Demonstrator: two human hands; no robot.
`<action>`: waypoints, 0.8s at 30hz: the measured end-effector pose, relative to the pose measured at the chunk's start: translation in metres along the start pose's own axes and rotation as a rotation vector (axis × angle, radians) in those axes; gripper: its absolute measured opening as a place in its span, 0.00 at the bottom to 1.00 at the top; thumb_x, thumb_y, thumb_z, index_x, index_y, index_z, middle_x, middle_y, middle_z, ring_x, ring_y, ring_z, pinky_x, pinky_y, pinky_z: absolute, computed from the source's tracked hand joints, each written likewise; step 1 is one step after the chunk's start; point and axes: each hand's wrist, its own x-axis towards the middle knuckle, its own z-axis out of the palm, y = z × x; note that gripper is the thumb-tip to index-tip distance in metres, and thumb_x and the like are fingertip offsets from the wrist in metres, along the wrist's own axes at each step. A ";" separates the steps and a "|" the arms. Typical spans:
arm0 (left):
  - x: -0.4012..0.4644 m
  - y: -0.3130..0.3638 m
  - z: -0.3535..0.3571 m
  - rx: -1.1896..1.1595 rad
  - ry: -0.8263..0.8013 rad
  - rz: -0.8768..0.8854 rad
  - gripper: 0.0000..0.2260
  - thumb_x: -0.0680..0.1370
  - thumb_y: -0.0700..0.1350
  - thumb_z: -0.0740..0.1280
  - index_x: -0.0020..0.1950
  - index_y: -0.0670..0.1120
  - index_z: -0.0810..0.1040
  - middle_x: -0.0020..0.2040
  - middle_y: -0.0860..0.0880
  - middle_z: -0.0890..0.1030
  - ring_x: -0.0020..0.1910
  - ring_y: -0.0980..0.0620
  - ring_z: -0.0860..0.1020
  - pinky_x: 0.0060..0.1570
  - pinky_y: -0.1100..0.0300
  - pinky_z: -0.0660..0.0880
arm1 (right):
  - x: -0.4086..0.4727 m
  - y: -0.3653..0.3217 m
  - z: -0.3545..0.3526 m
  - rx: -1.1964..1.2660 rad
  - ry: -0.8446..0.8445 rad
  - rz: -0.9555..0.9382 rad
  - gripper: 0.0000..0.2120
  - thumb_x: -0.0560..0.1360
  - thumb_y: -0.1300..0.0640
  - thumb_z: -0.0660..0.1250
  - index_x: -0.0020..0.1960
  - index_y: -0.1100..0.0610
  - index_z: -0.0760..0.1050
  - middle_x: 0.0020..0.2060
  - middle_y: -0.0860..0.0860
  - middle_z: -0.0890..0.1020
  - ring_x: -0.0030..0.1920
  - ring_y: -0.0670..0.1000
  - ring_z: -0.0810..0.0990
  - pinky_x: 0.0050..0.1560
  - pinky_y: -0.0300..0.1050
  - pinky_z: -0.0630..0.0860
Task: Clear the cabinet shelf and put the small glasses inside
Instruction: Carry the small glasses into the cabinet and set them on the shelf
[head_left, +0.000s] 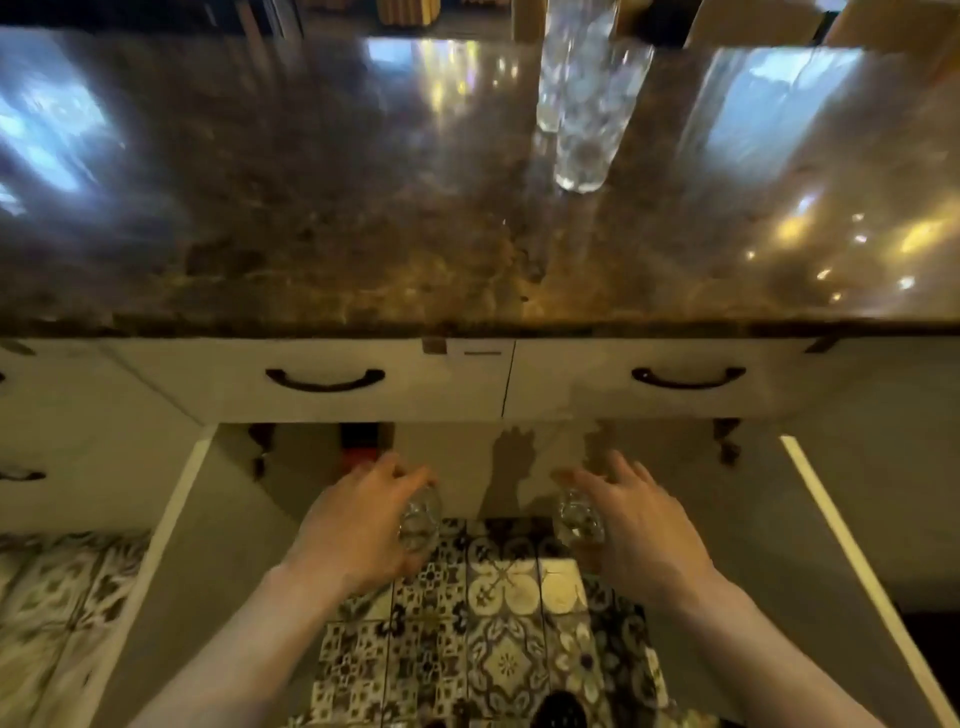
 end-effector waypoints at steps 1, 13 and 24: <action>0.011 -0.004 0.018 0.011 -0.003 -0.009 0.36 0.67 0.63 0.75 0.71 0.64 0.64 0.67 0.56 0.68 0.64 0.50 0.72 0.58 0.50 0.77 | 0.011 0.006 0.021 -0.005 -0.008 -0.011 0.34 0.73 0.48 0.75 0.73 0.43 0.63 0.73 0.55 0.66 0.72 0.62 0.66 0.61 0.57 0.75; 0.182 -0.096 0.307 -0.067 0.058 -0.175 0.31 0.67 0.61 0.77 0.65 0.66 0.67 0.59 0.55 0.76 0.52 0.51 0.78 0.43 0.58 0.76 | 0.178 0.077 0.316 0.070 -0.017 -0.066 0.26 0.70 0.48 0.74 0.67 0.42 0.73 0.55 0.48 0.80 0.54 0.54 0.80 0.48 0.50 0.80; 0.370 -0.208 0.486 0.049 0.144 -0.116 0.34 0.64 0.62 0.79 0.66 0.61 0.68 0.61 0.50 0.75 0.54 0.46 0.77 0.46 0.55 0.71 | 0.327 0.091 0.541 0.108 0.123 -0.200 0.37 0.68 0.44 0.77 0.74 0.41 0.66 0.65 0.48 0.69 0.63 0.51 0.71 0.53 0.46 0.77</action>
